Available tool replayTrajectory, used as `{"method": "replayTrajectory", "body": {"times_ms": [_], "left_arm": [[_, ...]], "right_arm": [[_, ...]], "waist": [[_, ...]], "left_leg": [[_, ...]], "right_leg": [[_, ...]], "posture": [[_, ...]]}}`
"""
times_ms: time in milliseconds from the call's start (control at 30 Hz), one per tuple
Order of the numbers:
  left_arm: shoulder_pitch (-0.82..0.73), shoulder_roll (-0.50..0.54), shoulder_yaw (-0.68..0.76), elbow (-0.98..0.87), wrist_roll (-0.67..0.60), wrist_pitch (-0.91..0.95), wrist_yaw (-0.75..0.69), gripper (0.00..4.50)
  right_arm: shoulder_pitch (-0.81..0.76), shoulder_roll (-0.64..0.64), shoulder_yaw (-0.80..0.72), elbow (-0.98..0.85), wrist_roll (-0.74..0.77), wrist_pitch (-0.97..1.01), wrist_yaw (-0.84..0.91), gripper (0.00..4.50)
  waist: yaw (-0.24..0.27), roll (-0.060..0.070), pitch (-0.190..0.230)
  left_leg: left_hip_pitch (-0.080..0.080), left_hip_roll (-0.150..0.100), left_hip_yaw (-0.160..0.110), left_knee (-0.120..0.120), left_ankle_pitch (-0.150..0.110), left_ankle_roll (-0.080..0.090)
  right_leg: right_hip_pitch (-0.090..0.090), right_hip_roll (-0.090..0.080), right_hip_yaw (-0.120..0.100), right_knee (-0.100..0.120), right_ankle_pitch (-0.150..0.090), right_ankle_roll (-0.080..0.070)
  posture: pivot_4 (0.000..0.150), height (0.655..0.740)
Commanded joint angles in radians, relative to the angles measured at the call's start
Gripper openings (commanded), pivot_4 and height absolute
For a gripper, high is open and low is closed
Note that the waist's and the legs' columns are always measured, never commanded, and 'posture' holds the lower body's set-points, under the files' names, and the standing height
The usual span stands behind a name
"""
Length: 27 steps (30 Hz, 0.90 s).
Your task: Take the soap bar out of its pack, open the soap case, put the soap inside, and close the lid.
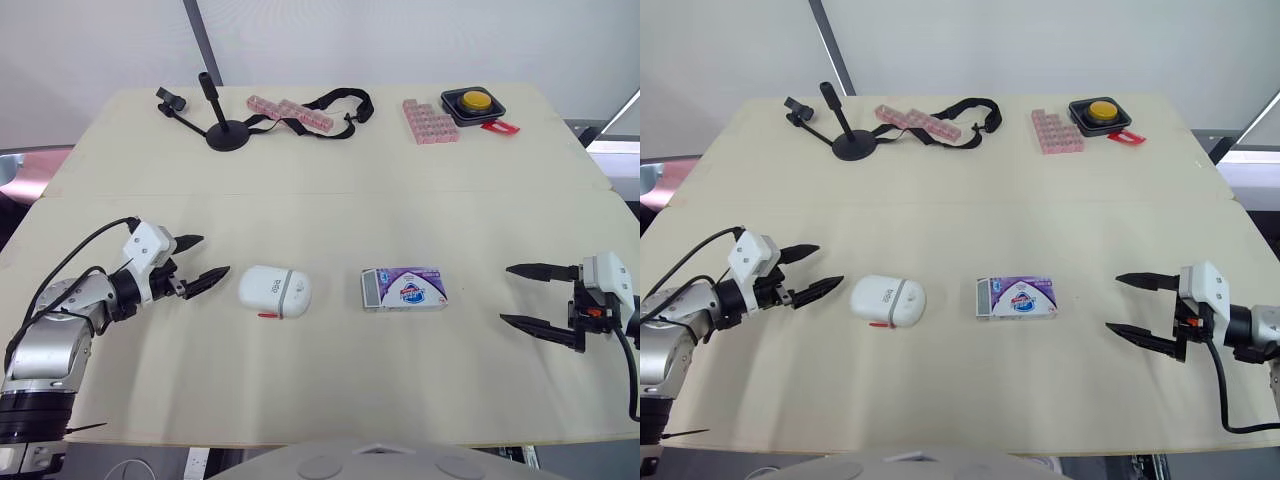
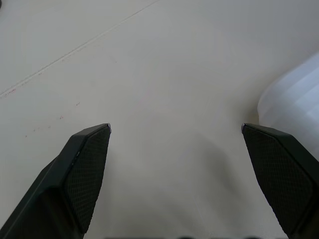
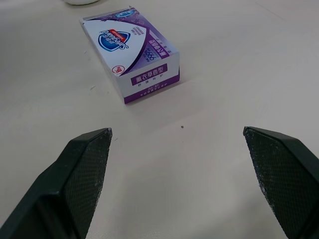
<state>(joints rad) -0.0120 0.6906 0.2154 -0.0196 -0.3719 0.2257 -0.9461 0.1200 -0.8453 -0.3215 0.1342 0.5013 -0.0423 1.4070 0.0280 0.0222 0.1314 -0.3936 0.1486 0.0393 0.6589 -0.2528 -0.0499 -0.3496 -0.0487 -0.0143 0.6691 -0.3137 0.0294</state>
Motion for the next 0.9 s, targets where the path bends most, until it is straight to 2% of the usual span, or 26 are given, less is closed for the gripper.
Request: {"method": "replayTrajectory", "body": {"times_ms": [33,433,600,733,900], "left_arm": [[-0.017,0.000,0.020,-0.008,-0.021,-0.007,0.000,4.48],[-0.047,0.008,0.022,0.020,-0.024,-0.017,-0.014,4.48],[-0.090,0.009,0.017,-0.064,-0.072,0.008,-0.044,4.48],[-0.100,0.007,-0.015,-0.174,-0.124,0.049,-0.079,4.48],[-0.067,0.011,-0.076,-0.303,-0.175,0.071,-0.152,4.48]], "right_arm": [[-0.008,-0.018,-0.021,-0.004,0.005,-0.012,0.011,4.50],[-0.028,-0.023,-0.017,0.024,-0.004,-0.003,0.004,4.50],[-0.080,-0.049,-0.013,0.050,-0.009,-0.020,0.032,4.50],[-0.132,-0.078,0.016,-0.025,0.014,0.036,0.059,4.50],[-0.168,-0.115,0.107,-0.204,0.019,0.180,0.046,4.50]], "waist": [[0.000,0.000,0.000],[0.000,0.000,0.000],[0.002,0.000,0.000],[-0.001,0.000,0.000],[-0.001,0.001,0.000]], "left_leg": [[0.000,0.000,0.000,0.000,0.000,0.000],[0.000,0.000,0.000,0.000,0.000,0.000],[0.000,0.000,0.000,0.000,0.000,0.000],[0.000,0.000,0.000,0.001,0.000,0.001],[0.000,0.001,0.000,0.000,0.001,0.001]], "right_leg": [[0.000,0.000,0.000,0.000,0.000,0.000],[0.000,0.000,0.000,0.000,0.000,0.000],[0.000,0.000,0.000,0.001,0.000,0.000],[0.000,0.000,0.000,0.002,0.000,0.000],[-0.001,0.001,0.000,0.003,0.002,0.003]], "posture": [[0.150,0.7343],[0.150,0.7343],[0.150,0.7343],[0.150,0.7343],[0.150,0.7343]]}}
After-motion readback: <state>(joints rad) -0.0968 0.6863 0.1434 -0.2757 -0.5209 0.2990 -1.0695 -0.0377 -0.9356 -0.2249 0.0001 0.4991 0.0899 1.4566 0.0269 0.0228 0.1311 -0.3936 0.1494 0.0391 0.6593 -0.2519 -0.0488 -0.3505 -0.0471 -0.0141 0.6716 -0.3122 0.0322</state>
